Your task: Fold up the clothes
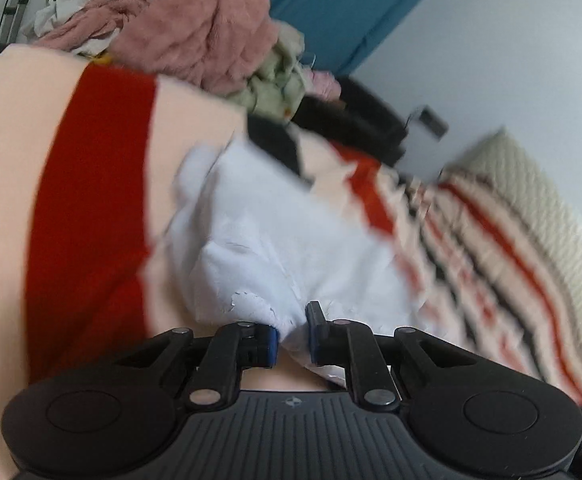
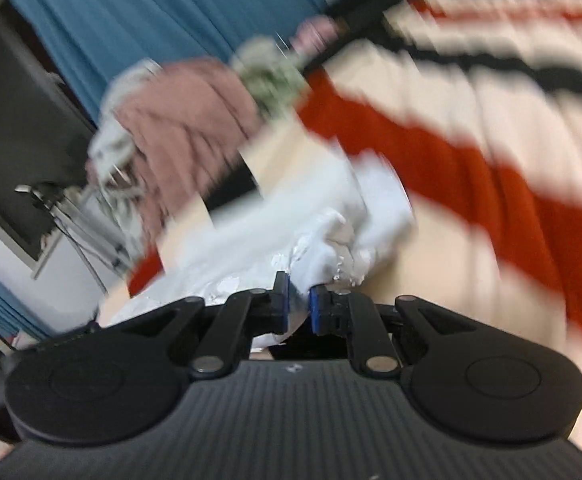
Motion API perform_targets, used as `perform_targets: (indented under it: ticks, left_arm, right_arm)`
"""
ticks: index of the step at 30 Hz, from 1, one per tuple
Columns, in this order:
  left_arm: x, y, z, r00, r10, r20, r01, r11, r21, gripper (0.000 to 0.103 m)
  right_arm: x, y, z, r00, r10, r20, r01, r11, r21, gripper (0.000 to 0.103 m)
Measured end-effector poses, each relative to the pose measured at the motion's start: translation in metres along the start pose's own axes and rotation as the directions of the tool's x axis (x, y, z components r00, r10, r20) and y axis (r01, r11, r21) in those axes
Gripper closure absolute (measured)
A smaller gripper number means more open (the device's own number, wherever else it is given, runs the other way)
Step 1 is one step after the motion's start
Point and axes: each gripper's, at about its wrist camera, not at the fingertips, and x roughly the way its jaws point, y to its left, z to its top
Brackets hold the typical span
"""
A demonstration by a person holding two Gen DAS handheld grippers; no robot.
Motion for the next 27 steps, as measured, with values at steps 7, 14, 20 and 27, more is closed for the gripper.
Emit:
perform_targets:
  ticks: [7, 14, 20, 27]
  left_arm:
    - [-0.058, -0.016, -0.028, 0.998, 0.061, 0.024, -0.064, 0.99, 0.129, 0.084]
    - [-0.181, -0.069, -0.048, 0.992, 0.06, 0.11, -0.083, 0.972, 0.219, 0.071]
    - [-0.287, -0.118, -0.077, 0.981, 0.038, 0.191, -0.09, 0.958, 0.272, 0.042]
    - [-0.383, -0.15, -0.123, 0.95, 0.037, 0.309, -0.136, 0.942, 0.306, 0.0]
  right_arm:
    - [-0.047, -0.001, -0.036, 0.995, -0.042, -0.087, 0.047, 0.997, 0.053, 0.088]
    - [-0.162, 0.056, -0.046, 1.0, -0.005, -0.021, 0.002, 0.992, -0.124, 0.088]
    - [-0.256, 0.099, -0.055, 0.996, 0.037, 0.081, -0.011, 0.957, -0.291, 0.053]
    - [-0.333, 0.128, -0.088, 0.98, 0.061, 0.191, 0.032, 0.892, -0.45, 0.001]
